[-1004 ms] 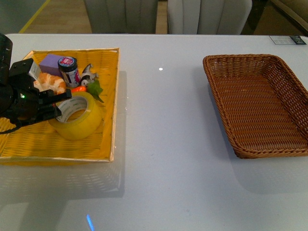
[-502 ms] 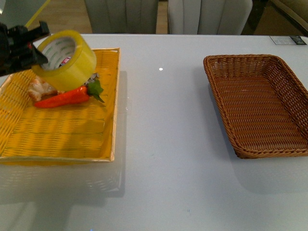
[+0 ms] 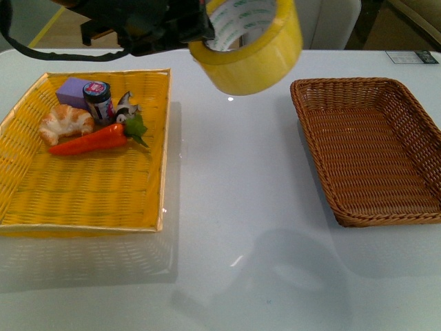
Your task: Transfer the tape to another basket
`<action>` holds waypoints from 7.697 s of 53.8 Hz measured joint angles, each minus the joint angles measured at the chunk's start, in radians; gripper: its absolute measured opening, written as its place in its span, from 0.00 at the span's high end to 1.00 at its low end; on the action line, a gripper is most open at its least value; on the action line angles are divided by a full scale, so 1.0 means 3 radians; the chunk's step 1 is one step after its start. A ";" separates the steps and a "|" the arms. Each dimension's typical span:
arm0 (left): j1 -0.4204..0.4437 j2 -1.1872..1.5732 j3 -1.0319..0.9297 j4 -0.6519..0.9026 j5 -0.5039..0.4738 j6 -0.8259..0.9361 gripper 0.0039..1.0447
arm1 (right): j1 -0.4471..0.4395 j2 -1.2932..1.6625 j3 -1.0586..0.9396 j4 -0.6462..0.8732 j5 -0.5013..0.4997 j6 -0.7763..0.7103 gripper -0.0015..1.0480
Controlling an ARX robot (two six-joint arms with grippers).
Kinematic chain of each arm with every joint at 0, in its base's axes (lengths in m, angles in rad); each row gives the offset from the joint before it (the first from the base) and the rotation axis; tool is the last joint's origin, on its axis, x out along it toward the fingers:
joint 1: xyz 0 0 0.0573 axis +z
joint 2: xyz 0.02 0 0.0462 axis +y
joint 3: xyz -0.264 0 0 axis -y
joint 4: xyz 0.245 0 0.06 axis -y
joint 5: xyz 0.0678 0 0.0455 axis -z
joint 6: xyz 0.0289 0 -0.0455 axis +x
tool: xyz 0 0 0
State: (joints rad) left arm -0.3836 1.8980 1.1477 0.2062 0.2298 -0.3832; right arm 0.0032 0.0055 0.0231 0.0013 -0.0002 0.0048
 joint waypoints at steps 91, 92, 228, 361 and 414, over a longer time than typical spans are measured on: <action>-0.0268 -0.0221 -0.0081 -0.0149 0.0289 -0.0027 0.86 | 0.0806 0.5233 0.1807 0.2612 -0.1629 0.2644 0.29; -0.0268 -0.0225 -0.0083 -0.0149 0.0290 -0.0027 0.86 | 0.0806 0.5234 0.1808 0.2609 -0.1626 0.2644 0.32; 0.1265 -0.4747 -0.3778 0.0874 -0.0765 0.1242 0.99 | -0.0429 0.7969 0.3797 0.2383 -0.1507 0.2875 0.54; 0.1268 -0.6275 -0.3778 -0.0688 -0.0765 0.1244 0.99 | -0.0023 0.1467 -0.0001 0.1469 0.0000 0.0005 0.98; 0.1268 -0.6275 -0.3778 -0.0688 -0.0765 0.1244 0.99 | -0.0018 0.0013 0.0000 0.0009 0.0001 0.0004 0.98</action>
State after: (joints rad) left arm -0.0032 0.0154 0.0143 -0.0002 0.0002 -0.0101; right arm -0.0021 0.0093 0.0231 0.0040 0.0002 0.0059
